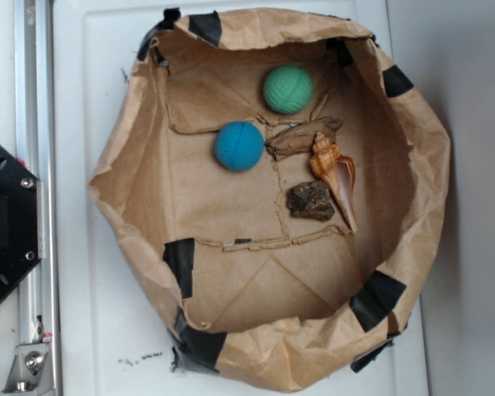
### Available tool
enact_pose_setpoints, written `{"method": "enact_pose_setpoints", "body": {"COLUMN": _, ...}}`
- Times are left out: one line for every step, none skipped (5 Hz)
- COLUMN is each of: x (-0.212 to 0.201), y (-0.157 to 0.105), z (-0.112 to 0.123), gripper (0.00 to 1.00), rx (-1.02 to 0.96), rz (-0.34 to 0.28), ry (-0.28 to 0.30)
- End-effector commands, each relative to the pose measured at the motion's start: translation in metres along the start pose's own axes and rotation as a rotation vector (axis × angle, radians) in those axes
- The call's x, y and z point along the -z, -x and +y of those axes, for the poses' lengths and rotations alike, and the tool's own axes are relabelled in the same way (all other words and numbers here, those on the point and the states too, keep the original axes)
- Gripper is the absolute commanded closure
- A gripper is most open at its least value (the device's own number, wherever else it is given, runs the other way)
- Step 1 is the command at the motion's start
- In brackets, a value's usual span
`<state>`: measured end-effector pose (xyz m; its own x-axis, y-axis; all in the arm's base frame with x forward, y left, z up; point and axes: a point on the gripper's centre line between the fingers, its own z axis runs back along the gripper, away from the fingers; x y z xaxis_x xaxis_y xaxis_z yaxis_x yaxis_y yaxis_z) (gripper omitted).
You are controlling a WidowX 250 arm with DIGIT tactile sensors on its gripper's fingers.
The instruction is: Grab the green ball.
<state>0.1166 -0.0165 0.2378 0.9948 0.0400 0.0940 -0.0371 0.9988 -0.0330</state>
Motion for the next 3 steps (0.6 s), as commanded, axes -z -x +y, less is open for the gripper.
{"method": "enact_pose_setpoints", "body": {"x": 0.0, "y": 0.0, "z": 0.0, "gripper": 0.0, "rx": 0.0, "rz": 0.0, "ry": 0.0}}
{"method": "enact_pose_setpoints", "body": {"x": 0.014, "y": -0.047, "z": -0.004, "gripper": 0.0, "rx": -0.122, "rz": -0.026, "ry": -0.021}}
{"method": "enact_pose_setpoints", "body": {"x": 0.03, "y": -0.085, "z": 0.002, "gripper": 0.0, "rx": -0.221, "rz": -0.031, "ry": -0.053}}
